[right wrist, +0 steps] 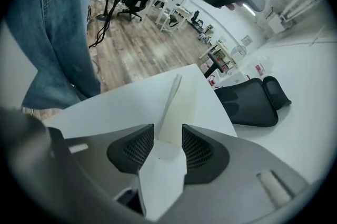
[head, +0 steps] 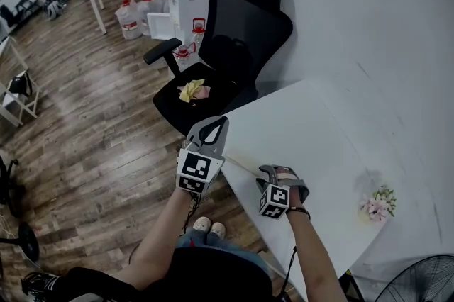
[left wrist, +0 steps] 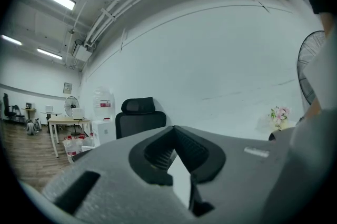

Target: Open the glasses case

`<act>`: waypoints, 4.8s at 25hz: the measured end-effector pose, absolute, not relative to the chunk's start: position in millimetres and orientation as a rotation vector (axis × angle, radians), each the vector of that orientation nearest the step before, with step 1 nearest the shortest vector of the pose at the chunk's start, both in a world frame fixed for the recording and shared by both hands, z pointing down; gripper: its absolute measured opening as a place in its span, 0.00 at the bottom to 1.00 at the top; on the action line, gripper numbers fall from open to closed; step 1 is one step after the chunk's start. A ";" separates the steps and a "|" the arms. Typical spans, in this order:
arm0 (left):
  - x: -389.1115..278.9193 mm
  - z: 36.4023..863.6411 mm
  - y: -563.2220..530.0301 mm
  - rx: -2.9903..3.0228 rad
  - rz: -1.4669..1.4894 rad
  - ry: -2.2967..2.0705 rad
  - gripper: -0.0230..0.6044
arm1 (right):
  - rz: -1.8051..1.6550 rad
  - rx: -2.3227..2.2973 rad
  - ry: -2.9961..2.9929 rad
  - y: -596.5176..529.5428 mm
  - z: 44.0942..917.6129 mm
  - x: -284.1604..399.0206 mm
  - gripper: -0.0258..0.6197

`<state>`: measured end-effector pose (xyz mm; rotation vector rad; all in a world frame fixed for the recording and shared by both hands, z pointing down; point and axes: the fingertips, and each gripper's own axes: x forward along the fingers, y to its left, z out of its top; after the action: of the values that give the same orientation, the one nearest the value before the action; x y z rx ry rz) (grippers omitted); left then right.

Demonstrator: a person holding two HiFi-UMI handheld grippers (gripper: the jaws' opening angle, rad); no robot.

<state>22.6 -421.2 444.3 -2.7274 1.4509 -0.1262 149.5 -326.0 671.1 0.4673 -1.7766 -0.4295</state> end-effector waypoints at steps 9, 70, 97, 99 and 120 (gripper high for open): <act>23.3 447.8 -426.1 -2.732 -0.138 1.451 0.05 | -0.437 0.461 -1.727 -332.0 683.0 154.1 0.28; 20.6 459.5 -443.8 -2.722 -0.193 1.482 0.05 | -0.129 0.968 -2.044 -416.0 604.8 215.3 0.15; 61.4 443.3 -421.8 -2.770 -0.145 1.363 0.05 | 0.102 2.180 -2.452 -360.9 438.6 277.1 0.05; 60.4 442.9 -420.6 -2.769 -0.144 1.365 0.05 | 0.105 2.188 -2.441 -358.2 440.0 277.8 0.05; 61.1 444.0 -416.5 -2.770 -0.154 1.359 0.05 | 0.113 2.189 -2.427 -351.0 444.0 275.1 0.05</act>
<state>61.1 -416.5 444.0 -2.7699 1.3595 -0.1544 275.1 -351.0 444.0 2.1889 -2.4271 0.1131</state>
